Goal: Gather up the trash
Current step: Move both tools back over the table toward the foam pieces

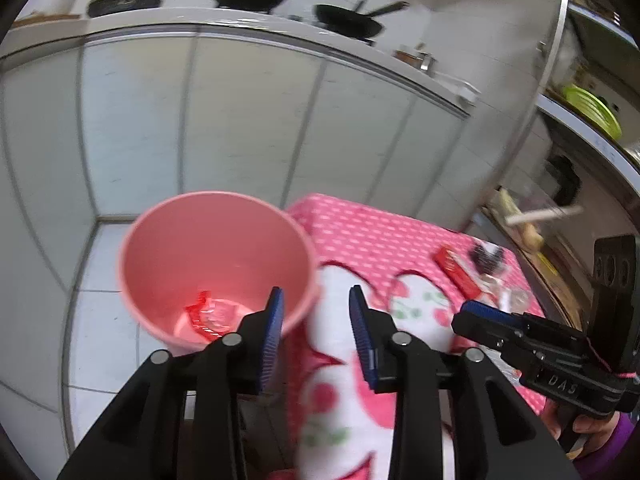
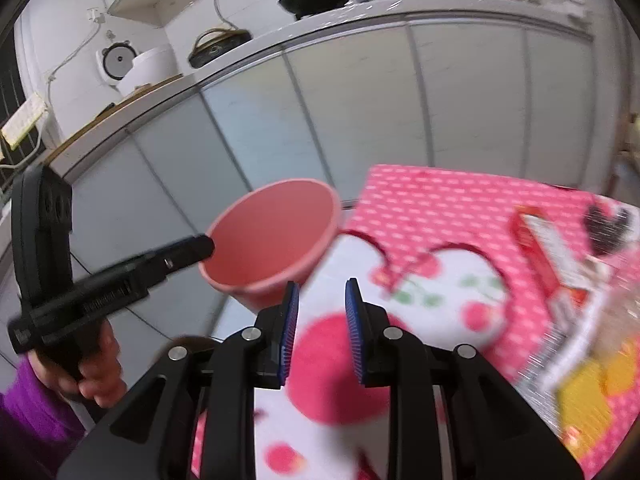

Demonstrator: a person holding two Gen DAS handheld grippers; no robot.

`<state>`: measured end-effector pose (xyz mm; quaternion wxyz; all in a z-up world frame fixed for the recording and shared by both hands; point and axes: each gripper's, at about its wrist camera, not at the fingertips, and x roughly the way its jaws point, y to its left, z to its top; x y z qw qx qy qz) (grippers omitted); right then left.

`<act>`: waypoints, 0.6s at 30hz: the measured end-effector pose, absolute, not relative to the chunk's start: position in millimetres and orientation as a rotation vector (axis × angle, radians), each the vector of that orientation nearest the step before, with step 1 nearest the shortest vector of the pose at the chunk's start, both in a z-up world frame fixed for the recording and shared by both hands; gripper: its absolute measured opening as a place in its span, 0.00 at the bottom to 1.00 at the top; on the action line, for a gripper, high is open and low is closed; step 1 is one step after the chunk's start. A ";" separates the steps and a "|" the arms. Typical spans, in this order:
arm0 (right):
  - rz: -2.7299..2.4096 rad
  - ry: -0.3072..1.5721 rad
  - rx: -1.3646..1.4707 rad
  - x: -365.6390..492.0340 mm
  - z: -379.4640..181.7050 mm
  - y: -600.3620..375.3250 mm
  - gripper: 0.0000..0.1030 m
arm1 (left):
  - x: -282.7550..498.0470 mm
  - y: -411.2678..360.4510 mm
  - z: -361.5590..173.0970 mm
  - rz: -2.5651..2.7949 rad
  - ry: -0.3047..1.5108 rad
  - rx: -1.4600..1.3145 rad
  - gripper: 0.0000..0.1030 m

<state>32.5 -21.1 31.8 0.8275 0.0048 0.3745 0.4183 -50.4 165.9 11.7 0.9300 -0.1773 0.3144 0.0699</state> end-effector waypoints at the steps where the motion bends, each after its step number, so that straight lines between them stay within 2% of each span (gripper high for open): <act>1: 0.869 0.786 0.008 29.6 32.3 -34.2 0.24 | -48.4 159.8 12.5 0.126 0.647 -0.356 0.32; 12: 0.627 0.739 0.038 19.3 20.2 -161.2 0.25 | -14.0 62.0 15.6 -0.096 0.714 -0.228 0.32; 14: 0.587 0.740 0.067 21.8 16.0 -182.1 0.37 | -4.8 46.3 13.2 -0.133 0.735 -0.217 0.32; 18: 0.526 0.738 0.133 29.0 8.5 -215.4 0.39 | 14.7 18.6 6.4 -0.194 0.769 -0.184 0.32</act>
